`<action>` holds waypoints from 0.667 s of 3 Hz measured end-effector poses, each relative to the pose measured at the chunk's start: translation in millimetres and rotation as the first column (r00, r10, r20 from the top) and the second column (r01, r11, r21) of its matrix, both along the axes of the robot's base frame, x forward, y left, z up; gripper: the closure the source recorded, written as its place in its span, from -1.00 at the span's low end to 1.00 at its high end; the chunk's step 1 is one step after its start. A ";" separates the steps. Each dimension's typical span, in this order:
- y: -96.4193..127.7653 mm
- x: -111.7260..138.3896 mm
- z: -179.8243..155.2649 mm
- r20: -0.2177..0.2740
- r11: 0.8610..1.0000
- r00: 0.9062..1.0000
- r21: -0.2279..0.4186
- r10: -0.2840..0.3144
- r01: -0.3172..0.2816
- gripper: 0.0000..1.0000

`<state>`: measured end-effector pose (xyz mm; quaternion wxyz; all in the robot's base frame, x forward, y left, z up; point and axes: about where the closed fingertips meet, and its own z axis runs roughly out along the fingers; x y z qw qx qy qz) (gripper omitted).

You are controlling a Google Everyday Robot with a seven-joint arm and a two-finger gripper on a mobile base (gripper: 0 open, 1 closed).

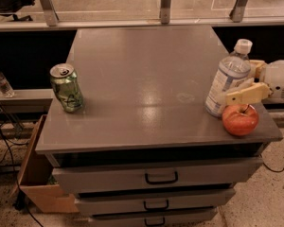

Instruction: Move blue plastic bottle near apple

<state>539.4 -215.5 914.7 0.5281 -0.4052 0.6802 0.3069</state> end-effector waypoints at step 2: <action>-5.3 -2.0 6.4 0.011 1.000 1.000 -0.004 -0.002 0.002 -1.00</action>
Offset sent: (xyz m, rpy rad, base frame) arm -0.0057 -0.0791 0.0711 -0.0170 -0.0460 -0.0591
